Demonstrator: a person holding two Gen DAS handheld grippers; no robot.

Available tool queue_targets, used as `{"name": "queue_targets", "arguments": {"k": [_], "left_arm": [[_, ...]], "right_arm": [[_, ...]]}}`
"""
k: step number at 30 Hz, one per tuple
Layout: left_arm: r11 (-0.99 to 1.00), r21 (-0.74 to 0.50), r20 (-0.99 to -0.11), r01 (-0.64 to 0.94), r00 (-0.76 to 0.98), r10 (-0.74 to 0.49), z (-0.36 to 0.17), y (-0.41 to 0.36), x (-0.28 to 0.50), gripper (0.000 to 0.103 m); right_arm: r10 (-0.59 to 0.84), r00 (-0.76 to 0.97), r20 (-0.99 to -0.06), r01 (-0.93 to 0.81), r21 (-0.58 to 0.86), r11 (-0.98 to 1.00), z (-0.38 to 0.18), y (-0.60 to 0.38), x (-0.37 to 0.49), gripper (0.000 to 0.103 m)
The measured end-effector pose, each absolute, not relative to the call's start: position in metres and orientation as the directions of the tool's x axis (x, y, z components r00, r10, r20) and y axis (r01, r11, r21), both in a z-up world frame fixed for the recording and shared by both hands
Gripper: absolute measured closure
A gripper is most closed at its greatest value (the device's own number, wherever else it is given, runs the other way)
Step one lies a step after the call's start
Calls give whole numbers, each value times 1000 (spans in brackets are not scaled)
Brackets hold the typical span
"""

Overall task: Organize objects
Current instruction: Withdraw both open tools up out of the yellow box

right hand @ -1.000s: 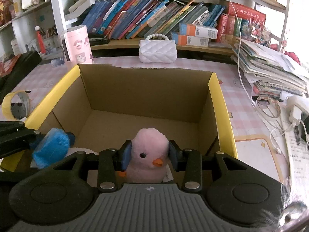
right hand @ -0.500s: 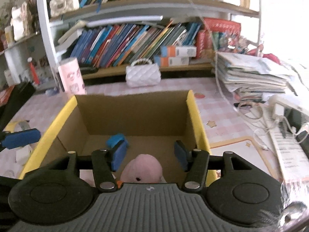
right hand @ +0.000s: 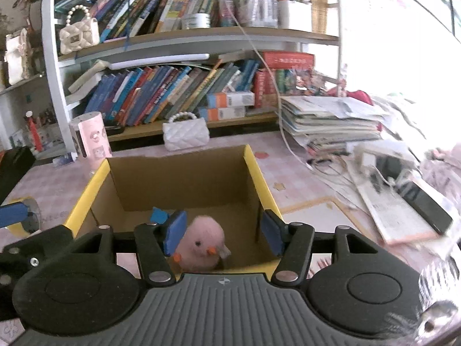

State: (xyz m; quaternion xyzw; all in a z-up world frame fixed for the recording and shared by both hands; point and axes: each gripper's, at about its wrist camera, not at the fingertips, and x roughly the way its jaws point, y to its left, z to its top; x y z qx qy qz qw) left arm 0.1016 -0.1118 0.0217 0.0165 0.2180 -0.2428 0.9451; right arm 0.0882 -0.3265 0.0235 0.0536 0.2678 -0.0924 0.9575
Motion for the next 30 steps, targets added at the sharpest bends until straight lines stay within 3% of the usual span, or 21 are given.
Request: {"name": "queue_targets", "arguments": {"k": [30], "left_arm": [[940, -65, -613, 336, 730, -303, -14, -5, 11, 15]], "right_arm": [[-87, 718, -691, 158, 40, 987, -22, -205, -18, 38]]}}
